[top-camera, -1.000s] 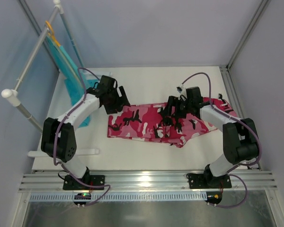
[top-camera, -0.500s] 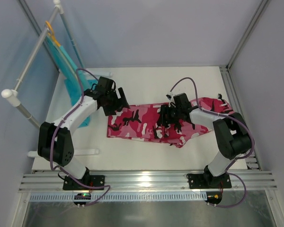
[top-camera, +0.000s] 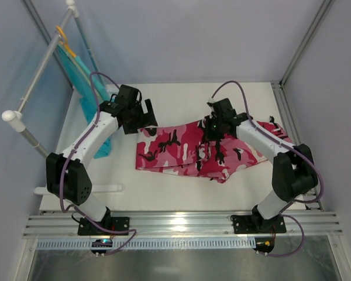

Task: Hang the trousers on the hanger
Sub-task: Fold the trousers

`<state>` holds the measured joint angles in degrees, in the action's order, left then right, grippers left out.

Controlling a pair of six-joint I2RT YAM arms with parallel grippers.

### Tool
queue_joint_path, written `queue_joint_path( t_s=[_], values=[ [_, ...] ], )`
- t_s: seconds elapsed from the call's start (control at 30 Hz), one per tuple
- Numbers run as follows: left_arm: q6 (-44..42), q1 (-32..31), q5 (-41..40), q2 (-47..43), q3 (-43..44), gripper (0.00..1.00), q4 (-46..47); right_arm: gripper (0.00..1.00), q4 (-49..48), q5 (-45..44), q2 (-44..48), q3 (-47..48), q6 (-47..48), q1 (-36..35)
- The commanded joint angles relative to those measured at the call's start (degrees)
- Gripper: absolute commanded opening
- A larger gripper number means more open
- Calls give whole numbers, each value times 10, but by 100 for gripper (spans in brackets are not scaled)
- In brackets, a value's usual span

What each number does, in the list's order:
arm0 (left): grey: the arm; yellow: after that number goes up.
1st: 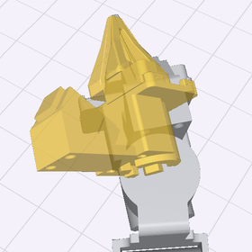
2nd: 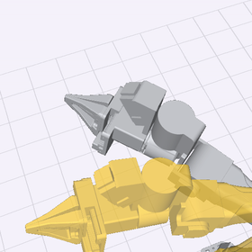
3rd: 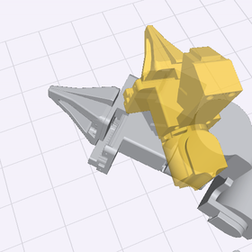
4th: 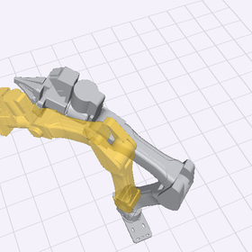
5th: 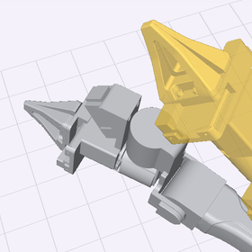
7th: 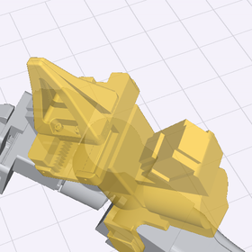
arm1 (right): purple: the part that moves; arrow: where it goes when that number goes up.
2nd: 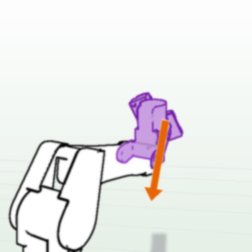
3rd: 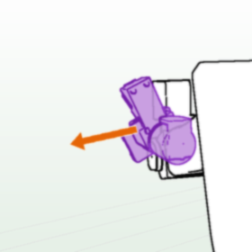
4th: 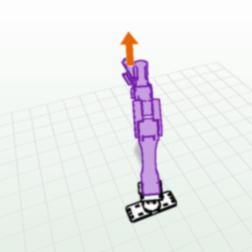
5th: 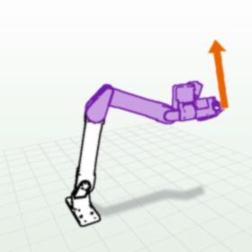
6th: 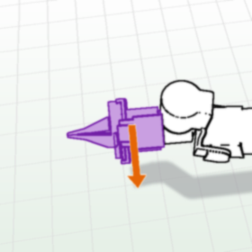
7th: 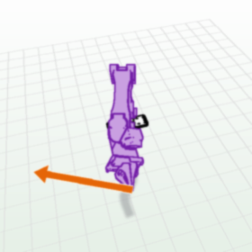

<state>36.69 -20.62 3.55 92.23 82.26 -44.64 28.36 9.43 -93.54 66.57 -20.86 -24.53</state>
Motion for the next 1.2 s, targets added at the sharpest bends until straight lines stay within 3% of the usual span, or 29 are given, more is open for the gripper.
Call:
queue_joint_path(
  t_s=[0.0, 0.27, 0.47, 0.83, 1.0, 1.1, 1.13, 1.17],
  values=[
    [-22, -1, 9, -22, 2, 96, -17, 4, 128, -31, 65, 66, 36, 42],
    [-14, -10, 60, -17, -46, 100, 35, 4, 238, 1, 91, 113, 134, 220],
    [19, -36, 89, 21, -75, 100, 95, 4, 270, -87, 50, 141, 153, 286],
    [63, -96, 97, 153, -88, 100, 170, 4, 220, -195, 44, 110, 114, 316],
    [69, -96, 101, 176, -87, 98, 193, 4, 194, -175, 63, 91, 114, 328],
    [75, -96, 112, 187, -84, 85, 203, 4, 189, -149, 59, 93, 115, 328],
    [78, -96, 118, 196, -78, 62, 202, 4, 188, -144, 58, 90, 114, 328],
    [78, -96, 117, 199, -74, 48, 197, 4, 184, -124, 60, 86, 111, 328]
  ],
)
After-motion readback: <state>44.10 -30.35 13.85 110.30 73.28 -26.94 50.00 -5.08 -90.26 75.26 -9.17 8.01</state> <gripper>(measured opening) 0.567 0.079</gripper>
